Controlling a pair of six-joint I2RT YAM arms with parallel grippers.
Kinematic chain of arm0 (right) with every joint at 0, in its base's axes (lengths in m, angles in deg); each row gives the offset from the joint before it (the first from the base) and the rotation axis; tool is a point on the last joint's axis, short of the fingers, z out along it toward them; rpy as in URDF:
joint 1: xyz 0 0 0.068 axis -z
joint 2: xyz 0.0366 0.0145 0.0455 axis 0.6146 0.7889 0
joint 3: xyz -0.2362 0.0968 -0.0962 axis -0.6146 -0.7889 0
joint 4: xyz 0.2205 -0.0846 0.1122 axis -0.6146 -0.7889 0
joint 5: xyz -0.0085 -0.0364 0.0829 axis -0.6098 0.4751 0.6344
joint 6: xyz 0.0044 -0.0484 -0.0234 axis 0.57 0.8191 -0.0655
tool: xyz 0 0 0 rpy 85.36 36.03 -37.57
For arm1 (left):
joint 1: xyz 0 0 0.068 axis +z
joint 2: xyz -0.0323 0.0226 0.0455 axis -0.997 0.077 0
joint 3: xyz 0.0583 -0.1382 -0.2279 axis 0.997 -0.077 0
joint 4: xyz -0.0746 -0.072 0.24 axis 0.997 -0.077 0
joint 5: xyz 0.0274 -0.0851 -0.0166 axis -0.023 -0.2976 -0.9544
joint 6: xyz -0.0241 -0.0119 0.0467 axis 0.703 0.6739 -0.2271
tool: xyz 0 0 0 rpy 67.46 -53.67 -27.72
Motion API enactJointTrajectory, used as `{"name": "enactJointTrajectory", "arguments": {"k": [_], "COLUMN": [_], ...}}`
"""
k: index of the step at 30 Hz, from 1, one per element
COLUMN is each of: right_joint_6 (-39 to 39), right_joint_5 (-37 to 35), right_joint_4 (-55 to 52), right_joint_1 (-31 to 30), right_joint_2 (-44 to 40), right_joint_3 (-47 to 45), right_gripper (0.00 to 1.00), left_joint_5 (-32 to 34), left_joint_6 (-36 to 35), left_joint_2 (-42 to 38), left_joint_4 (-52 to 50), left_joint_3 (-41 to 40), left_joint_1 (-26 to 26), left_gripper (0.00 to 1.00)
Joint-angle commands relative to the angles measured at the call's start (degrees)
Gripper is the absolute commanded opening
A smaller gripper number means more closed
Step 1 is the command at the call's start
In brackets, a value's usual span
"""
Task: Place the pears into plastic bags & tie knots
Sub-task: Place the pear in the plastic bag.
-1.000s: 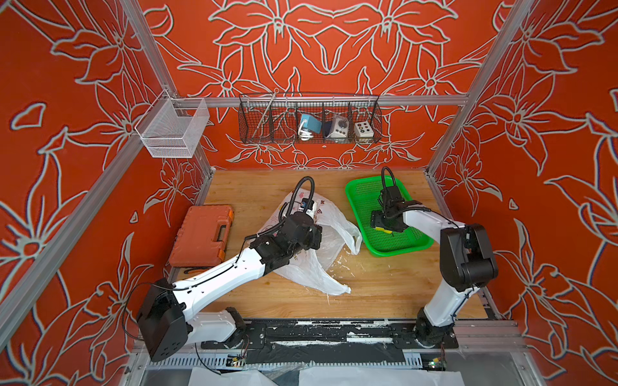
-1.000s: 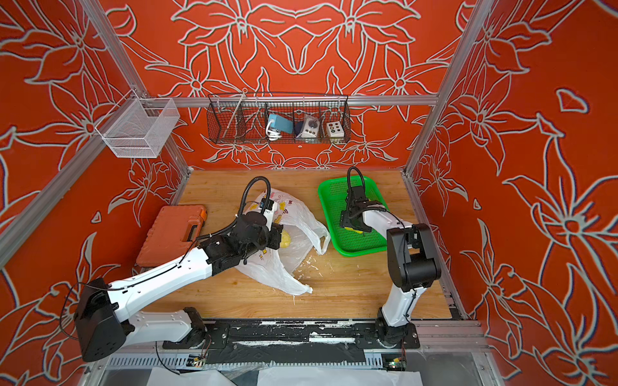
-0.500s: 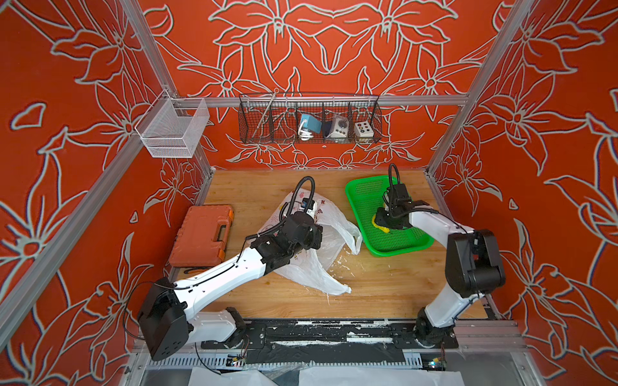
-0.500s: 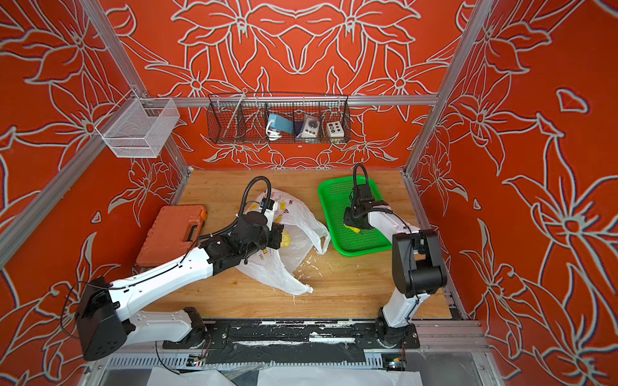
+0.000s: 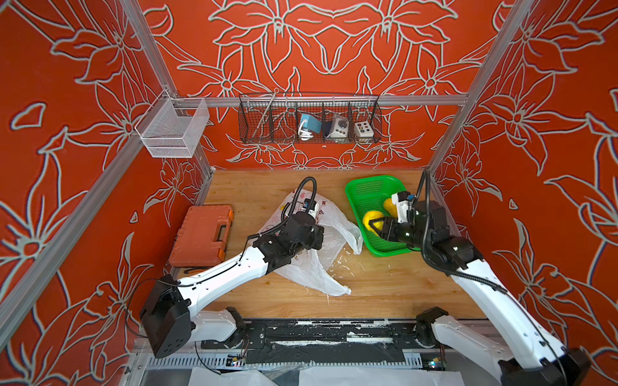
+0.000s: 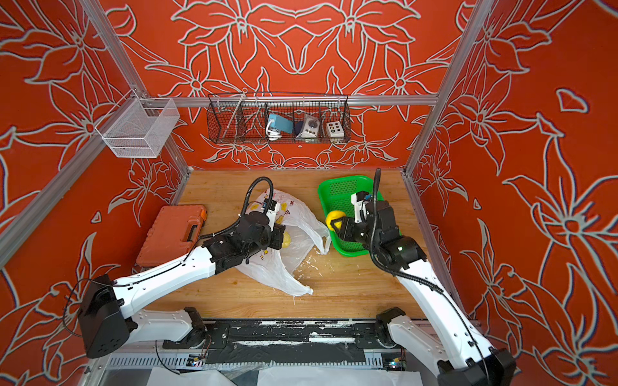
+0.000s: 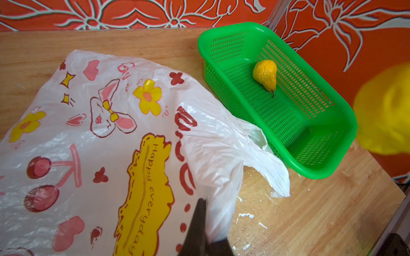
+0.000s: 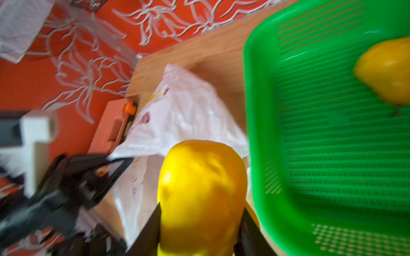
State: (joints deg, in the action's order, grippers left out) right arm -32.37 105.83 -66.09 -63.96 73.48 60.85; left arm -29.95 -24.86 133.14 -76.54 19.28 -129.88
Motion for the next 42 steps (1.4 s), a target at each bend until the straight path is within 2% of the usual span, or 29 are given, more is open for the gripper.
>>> {"name": "enactJointTrajectory", "arguments": {"k": [1, 6, 10, 14, 15, 16, 17, 18, 20, 24, 30, 34, 37, 39, 42], "right_joint_6": [-9.1, -11.7, -11.3, -8.8, -8.4, -7.8, -7.4, -7.2, -6.6, -4.6, -1.9, -2.6, -2.1, -2.1, 1.4], "right_joint_5": [2.0, 0.1, -0.5, -3.2, -4.3, -5.4, -6.5, -7.1, -5.9, -2.7, 1.1, -3.5, -7.8, -11.1, -22.0], "right_joint_4": [3.2, 11.7, 18.4, 20.8, 21.1, 21.7, 22.6, 23.0, 22.3, 19.0, 10.1, 3.0, -2.3, -4.1, -6.1], "right_joint_1": [-6.1, -15.4, -17.0, -17.0, -17.0, -17.0, -17.0, -16.8, -16.3, -16.2, -15.6, -12.8, -6.2, 0.2, 6.9], "right_joint_2": [-0.4, 8.2, 19.1, 31.2, 34.1, 36.5, 39.0, 41.1, 43.8, 41.0, 25.6, 13.0, 6.7, 5.8, 11.8], "right_joint_3": [-4.1, -5.0, -2.4, 5.7, 7.6, 8.9, 10.4, 11.6, 13.9, 13.3, 6.9, 3.8, 4.2, 5.5, 9.4], "right_gripper": [0.26, 0.26, 0.27, 0.3, 0.34, 0.42, 0.54, 0.63, 0.71, 0.81, 0.82, 0.84, 0.85, 0.86, 0.91], "left_joint_5": [-0.4, -0.7, -1.2, -1.8, -1.9, -1.9, -2.0, -2.1, -2.0, -1.5, 0.2, 0.1, -0.1, -0.4, -0.9], "left_joint_6": [-0.1, 0.3, 0.8, 1.6, 1.7, 1.8, 2.0, 2.1, 2.5, 3.2, 4.4, 4.5, 4.2, 4.1, 3.9], "left_joint_2": [0.8, 1.0, 0.8, 0.3, 0.3, 0.3, 0.1, 0.0, -0.1, -0.7, -0.7, -0.8, -0.8, -0.9, -1.5], "left_joint_4": [0.9, 0.5, 0.3, 0.3, 0.2, 0.1, 0.1, 0.1, 0.1, 0.1, 0.0, 0.8, 0.8, 1.0, 1.4], "left_joint_3": [0.7, 1.4, 1.4, 1.0, 0.9, 0.9, 0.8, 0.8, 0.6, 0.0, -0.4, -0.8, -0.8, -1.1, -1.6], "left_joint_1": [0.2, 0.1, 0.1, 0.1, 0.1, 0.1, 0.1, 0.1, 0.1, 0.1, 0.1, 0.1, 0.1, 0.1, 0.1], "left_gripper": [0.0, 0.0, 0.0, 0.0, 0.0, 0.0, 0.0, 0.0, 0.0, 0.0, 0.0, 0.0, 0.0, 0.0, 0.0]}}
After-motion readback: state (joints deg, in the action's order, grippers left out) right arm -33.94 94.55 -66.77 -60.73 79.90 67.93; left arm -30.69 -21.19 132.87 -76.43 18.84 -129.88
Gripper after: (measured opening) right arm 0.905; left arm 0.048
